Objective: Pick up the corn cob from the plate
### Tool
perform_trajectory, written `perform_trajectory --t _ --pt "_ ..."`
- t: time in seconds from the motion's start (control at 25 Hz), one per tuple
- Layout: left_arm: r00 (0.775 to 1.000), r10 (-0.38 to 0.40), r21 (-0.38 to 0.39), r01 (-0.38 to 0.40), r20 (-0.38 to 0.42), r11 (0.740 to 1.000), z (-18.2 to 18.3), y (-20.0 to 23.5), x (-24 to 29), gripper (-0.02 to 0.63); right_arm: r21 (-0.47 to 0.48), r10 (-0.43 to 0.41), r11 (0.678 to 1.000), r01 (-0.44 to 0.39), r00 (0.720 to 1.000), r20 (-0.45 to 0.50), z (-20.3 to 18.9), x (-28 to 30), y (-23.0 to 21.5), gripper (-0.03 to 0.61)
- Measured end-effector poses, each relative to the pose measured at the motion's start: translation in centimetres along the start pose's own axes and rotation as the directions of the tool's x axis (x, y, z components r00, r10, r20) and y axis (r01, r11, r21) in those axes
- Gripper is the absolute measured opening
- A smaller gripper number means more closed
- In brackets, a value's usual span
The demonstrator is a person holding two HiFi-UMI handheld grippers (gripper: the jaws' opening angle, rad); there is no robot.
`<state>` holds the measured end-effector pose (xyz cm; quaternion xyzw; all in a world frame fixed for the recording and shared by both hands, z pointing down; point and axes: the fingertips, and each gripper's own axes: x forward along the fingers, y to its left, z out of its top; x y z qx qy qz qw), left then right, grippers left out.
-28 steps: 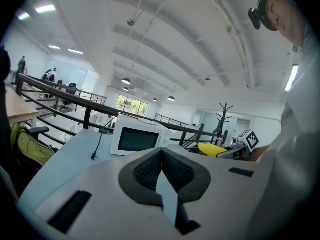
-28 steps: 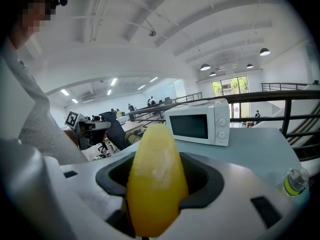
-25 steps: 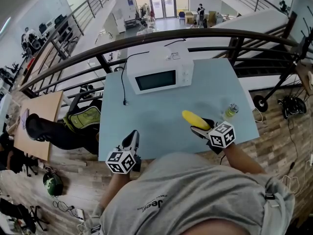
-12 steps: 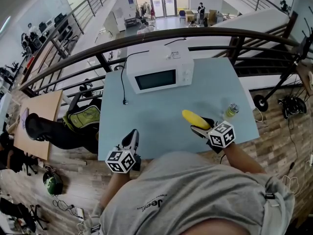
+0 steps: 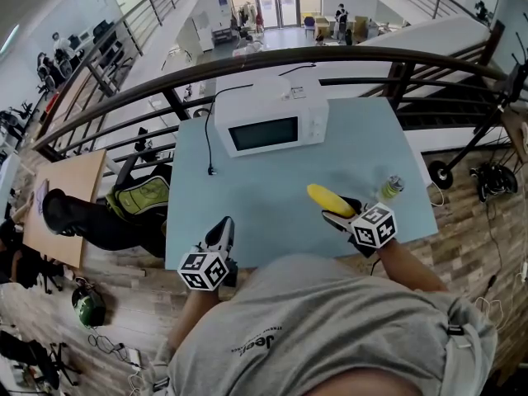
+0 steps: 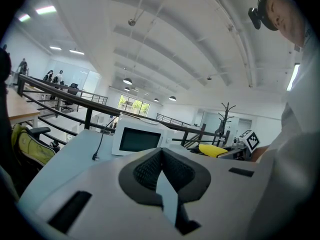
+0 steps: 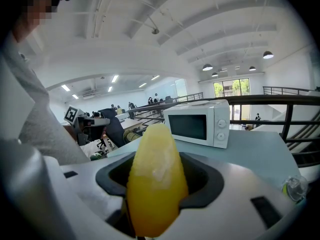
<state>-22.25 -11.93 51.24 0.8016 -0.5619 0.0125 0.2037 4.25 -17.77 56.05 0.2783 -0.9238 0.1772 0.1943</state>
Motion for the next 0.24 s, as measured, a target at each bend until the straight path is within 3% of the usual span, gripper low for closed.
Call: perform_trajectory --t 0.24 --pt "1.0 -0.002 0.001 0.002 -0.004 1.0 -0.06 -0.05 0.03 0.012 0.0 -0.002 1.0 0.002 1.0 -0.001 0.04 0.08 -0.06 0.257"
